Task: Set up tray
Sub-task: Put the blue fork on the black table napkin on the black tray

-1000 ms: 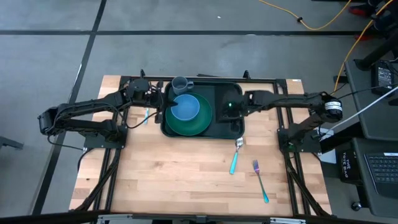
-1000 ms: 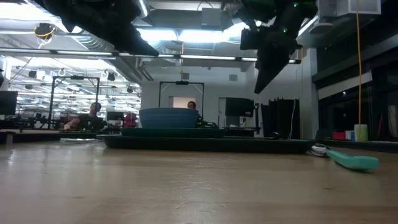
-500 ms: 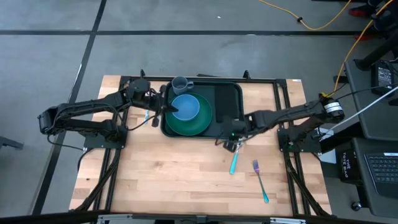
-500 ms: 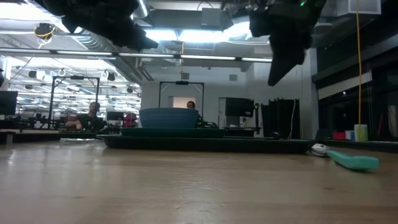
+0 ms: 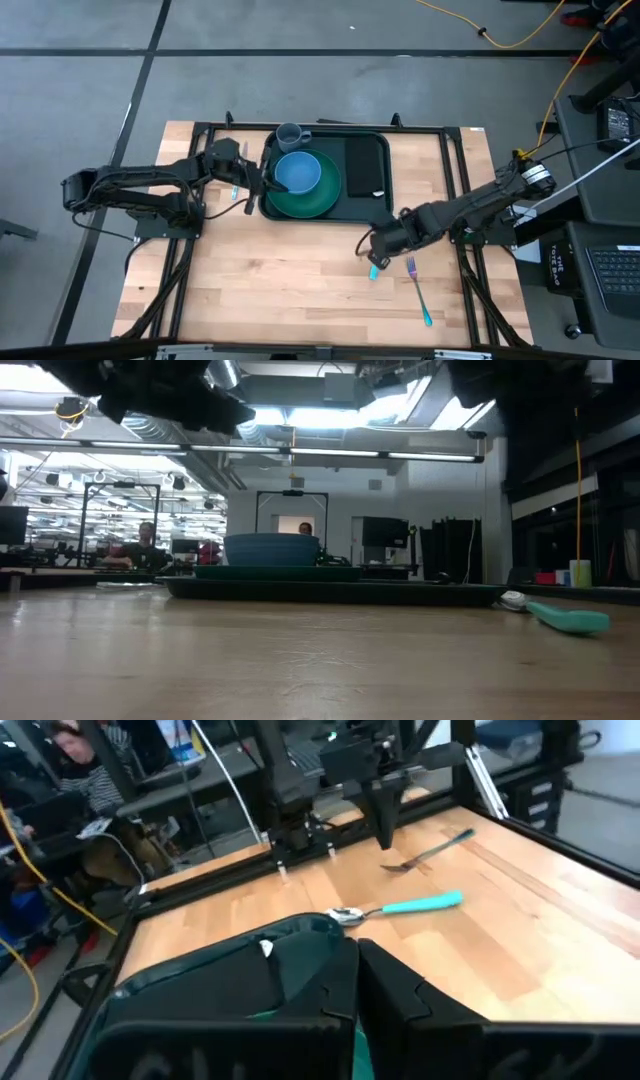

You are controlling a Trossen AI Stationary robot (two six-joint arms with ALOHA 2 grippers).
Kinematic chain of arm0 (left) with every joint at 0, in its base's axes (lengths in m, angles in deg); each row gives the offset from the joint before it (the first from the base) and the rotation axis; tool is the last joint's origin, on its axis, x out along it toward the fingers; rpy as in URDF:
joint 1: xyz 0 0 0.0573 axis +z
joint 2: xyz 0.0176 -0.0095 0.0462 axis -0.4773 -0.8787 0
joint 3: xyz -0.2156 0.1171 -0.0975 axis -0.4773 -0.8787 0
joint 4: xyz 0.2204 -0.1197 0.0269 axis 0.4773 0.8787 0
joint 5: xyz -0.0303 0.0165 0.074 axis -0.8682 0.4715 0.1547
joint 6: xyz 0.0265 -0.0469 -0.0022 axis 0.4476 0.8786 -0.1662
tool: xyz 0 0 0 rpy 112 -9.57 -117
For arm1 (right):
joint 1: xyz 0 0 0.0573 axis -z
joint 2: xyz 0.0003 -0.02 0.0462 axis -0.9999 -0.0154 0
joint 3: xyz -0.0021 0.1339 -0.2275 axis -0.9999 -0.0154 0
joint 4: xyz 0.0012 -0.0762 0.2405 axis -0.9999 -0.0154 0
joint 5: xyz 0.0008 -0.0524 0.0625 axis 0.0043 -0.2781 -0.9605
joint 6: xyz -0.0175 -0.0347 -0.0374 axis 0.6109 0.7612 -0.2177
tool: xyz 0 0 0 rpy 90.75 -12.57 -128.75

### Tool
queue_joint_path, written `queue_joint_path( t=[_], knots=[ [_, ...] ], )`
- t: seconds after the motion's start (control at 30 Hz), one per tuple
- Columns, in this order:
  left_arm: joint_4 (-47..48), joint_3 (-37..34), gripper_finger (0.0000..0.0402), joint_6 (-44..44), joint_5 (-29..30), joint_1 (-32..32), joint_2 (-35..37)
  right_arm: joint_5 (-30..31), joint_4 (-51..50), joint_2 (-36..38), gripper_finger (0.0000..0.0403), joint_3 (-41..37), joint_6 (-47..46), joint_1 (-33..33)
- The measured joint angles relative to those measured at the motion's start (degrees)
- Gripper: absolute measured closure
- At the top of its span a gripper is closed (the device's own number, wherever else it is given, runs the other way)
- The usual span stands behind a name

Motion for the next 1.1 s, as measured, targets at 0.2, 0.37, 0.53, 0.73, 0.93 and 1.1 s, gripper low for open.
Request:
queue_joint_path(
  t=[0.2,0.37,0.53,0.73,0.93,1.1],
  knots=[
    [-4.5,-3.9,0.0398,4.6,0.4,0.0,0.0,-0.7,-4.9,-0.3,0.0401,2.5,-11.4,-5.8],
    [-5.2,-4.4,0.0398,5.3,0.4,0.0,0.0,-3.1,-10.4,-2.5,0.0401,5.7,-19.2,-10.3],
    [-5.5,-4.4,0.0398,5.5,0.4,-0.1,0.0,-5.5,-11.1,-4.4,0.0402,7.4,-25.2,-14.1],
    [-5.5,-4.4,0.0398,5.9,0.3,-0.2,0.0,-6.7,-12.6,-4.4,0.0389,7.2,-33.9,-18.8],
    [-5.5,-4.4,0.0398,6.8,0.3,-0.2,0.0,-6.4,-15.7,-4.4,0.0391,7.2,-38.3,-22.5],
    [-5.5,-4.4,0.0398,6.8,0.3,-0.2,0.0,-6.1,-16.9,-4.4,0.0389,7.1,-41.6,-23.6]
  ],
)
